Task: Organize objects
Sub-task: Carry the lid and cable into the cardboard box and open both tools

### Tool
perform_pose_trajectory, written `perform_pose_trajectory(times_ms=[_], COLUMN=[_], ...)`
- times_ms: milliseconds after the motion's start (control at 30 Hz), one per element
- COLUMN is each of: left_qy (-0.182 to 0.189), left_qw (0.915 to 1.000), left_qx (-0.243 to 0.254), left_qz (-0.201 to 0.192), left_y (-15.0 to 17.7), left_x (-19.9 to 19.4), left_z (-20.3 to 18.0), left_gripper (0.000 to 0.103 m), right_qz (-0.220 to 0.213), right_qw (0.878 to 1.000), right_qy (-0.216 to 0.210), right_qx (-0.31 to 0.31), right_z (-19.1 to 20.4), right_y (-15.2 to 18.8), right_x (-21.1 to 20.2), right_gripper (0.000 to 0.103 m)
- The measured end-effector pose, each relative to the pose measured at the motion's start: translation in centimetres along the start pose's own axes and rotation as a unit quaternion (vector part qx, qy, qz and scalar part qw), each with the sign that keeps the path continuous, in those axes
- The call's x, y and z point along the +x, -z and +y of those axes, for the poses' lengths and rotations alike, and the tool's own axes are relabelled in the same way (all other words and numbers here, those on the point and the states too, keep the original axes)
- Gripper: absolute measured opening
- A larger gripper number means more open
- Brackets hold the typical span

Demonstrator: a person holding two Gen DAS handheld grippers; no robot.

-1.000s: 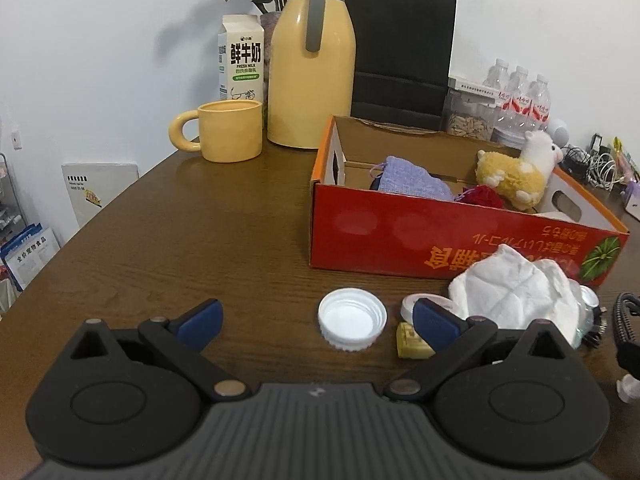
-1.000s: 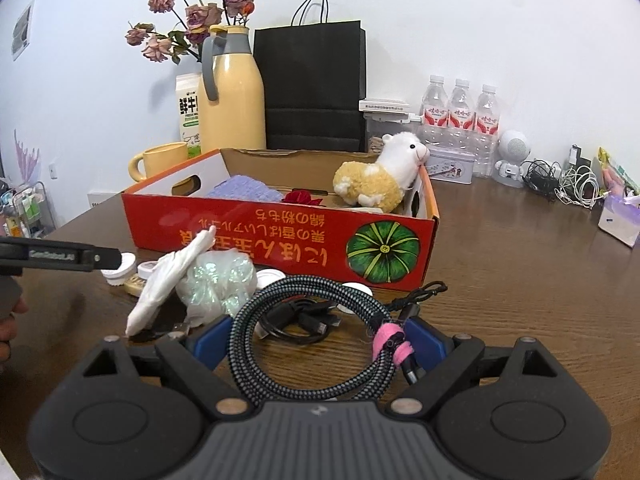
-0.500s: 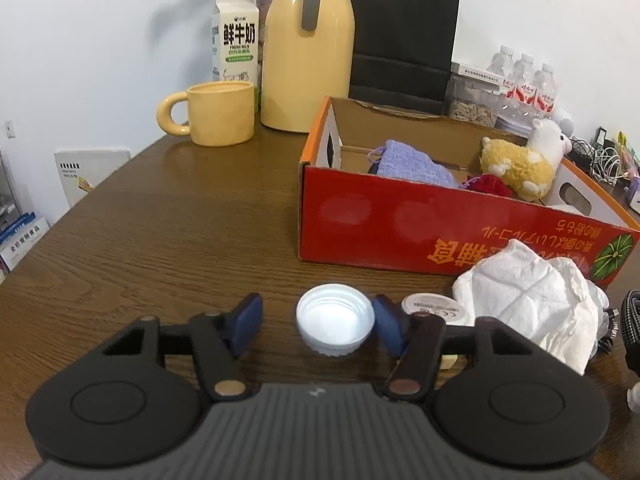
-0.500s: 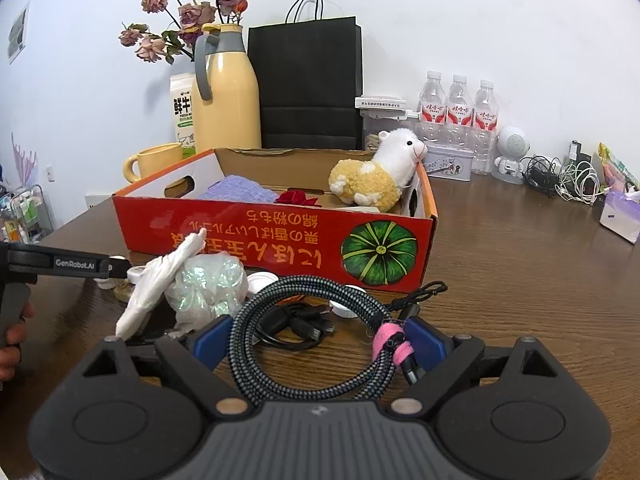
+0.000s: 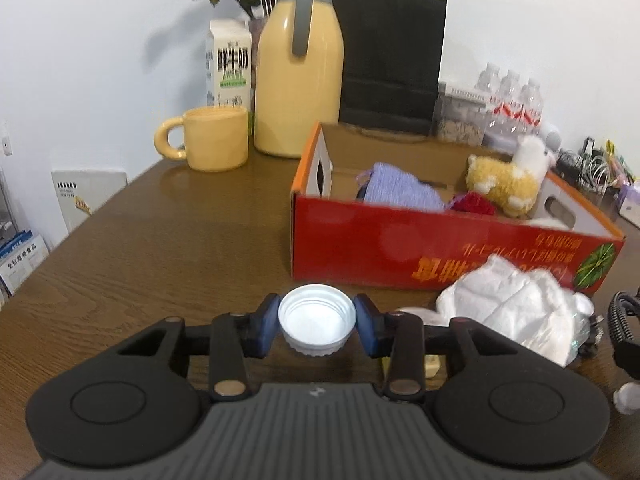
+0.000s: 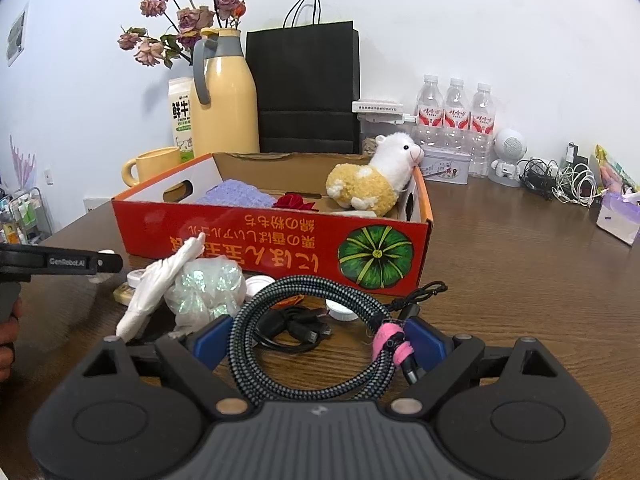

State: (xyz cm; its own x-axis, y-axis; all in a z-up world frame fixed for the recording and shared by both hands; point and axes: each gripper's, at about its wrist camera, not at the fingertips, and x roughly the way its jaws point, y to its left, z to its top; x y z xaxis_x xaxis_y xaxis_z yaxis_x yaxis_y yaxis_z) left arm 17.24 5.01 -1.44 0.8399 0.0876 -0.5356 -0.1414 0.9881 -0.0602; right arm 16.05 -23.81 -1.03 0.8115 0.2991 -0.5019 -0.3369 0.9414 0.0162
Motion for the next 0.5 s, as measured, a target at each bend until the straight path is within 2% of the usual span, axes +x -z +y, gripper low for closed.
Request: perform_pose_trajectory(times_ms=[300,500], left_qy=[0.039,0.054], left_qw=[0.9953,0.9906], left_qx=[0.008,0.016], left_qz=[-0.088,-0.124], left_y=[-4.0,-6.9], left_x=[-3.8,-3.8], left_z=[-2.2,-4.5], left_gripper=[0.041,0.041], right_qz=[-0.05,-0.091], right_qw=[0.999,0.995], right_qy=[0.004,0.005], right_qx=[-0.016,-0.028], right_z=[0.4,1.0], right_y=[-3.0,-6.6], right_x=[-0.8,-0.1], right_gripper=[0.091,0.091])
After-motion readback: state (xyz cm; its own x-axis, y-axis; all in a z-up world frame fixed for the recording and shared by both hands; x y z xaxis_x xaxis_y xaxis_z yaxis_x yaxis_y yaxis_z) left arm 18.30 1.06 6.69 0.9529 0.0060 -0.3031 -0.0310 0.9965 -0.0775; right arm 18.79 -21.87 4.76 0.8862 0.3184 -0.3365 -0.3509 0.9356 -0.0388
